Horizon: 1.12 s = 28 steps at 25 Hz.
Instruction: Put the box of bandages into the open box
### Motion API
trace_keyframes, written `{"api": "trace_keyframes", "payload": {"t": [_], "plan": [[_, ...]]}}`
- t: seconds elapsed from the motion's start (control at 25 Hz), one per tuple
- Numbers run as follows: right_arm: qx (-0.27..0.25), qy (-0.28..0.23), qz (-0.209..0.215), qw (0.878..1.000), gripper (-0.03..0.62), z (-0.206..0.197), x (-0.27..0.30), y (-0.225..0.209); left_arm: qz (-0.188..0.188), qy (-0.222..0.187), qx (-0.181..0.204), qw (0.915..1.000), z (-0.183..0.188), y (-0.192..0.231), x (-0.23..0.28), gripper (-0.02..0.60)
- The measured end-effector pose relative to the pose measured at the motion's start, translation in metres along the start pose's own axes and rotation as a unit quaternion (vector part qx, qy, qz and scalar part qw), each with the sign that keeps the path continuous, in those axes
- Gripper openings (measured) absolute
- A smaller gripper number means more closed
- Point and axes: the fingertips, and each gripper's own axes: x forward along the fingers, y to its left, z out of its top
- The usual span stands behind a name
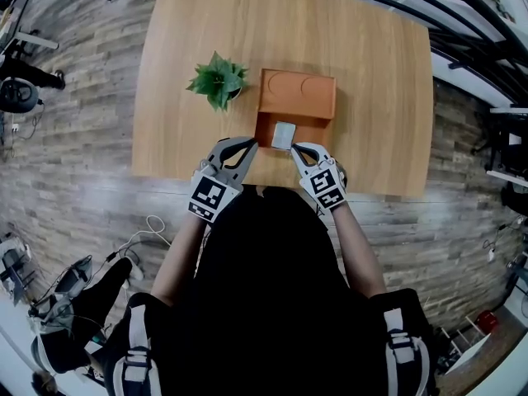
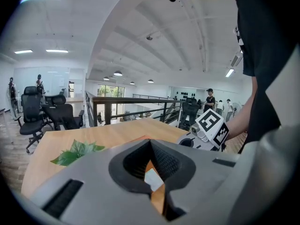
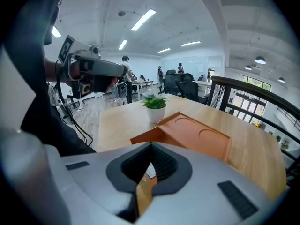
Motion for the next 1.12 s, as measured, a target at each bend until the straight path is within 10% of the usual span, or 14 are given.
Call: {"api": "trace_keyframes", "payload": {"t": [1.12], "plan": [[-0.065,-0.069,-0.011,0.995,0.025,0.021,-0.082,0.014,0.027,0.004,-0.008,0.9996,-0.018,-0.063,-0.005,0.018]]}}
